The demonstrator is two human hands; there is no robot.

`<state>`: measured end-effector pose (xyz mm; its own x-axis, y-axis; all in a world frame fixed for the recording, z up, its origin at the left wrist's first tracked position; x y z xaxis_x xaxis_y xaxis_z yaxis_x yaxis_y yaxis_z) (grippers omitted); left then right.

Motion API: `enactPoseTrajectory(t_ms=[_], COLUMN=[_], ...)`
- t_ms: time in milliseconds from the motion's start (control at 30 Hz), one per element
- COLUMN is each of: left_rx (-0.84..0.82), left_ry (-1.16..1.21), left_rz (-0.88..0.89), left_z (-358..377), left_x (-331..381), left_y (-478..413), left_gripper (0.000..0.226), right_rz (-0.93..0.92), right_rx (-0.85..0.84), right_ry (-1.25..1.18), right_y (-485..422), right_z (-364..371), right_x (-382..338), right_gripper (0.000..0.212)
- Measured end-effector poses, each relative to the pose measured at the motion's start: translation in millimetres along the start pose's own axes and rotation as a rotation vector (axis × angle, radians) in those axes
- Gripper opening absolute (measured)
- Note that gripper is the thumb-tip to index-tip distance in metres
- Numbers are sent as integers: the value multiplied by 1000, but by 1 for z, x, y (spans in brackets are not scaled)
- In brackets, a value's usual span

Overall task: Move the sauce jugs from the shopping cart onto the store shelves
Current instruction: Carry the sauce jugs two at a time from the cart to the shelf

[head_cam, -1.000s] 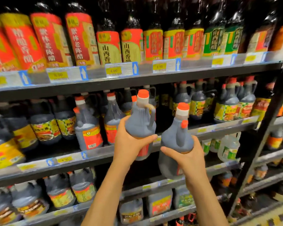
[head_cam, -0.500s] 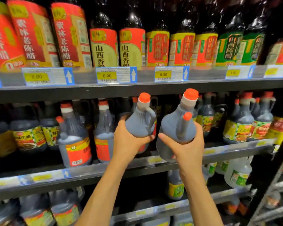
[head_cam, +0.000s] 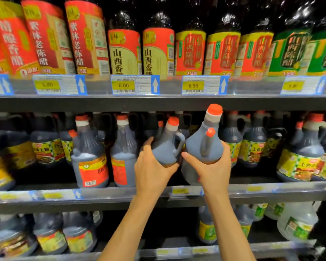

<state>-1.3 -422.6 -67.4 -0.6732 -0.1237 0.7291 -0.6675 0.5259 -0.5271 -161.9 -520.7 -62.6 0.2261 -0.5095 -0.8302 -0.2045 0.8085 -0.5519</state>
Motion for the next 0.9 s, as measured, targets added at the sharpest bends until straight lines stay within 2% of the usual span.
enactPoseTrajectory(t_ms=[200, 500, 633, 833, 900], left_rx=[20, 57, 47, 24, 12], left_ry=[-16, -35, -48, -21, -38], left_rz=[-25, 39, 51, 21, 40], left_z=[3, 5, 5, 3, 0], left_x=[-6, -7, -7, -15, -16], left_y=[-2, -4, -4, -3, -5], left_gripper=[106, 91, 94, 98, 99], right_rz=[34, 42, 87, 243, 292], right_rx=[-49, -116, -151, -173, -233], right_ry=[31, 43, 57, 32, 10], right_y=[-3, 3, 4, -2, -9], right_z=[3, 16, 25, 29, 30], right_x=[6, 11, 22, 47, 52], right_gripper=[85, 85, 83, 110, 111])
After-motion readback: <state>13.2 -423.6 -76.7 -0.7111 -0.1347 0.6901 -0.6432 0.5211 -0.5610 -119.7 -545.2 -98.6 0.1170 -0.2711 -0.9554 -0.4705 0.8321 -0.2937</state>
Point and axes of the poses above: each hand's wrist, its own y-axis away from the middle knuckle, its own z-axis out of the palm, x = y × z, the point moved 6 cm from there along -y, towards the middle knuckle, and after that the axes turned 7 degrees about -x, right-handed, at the moved point
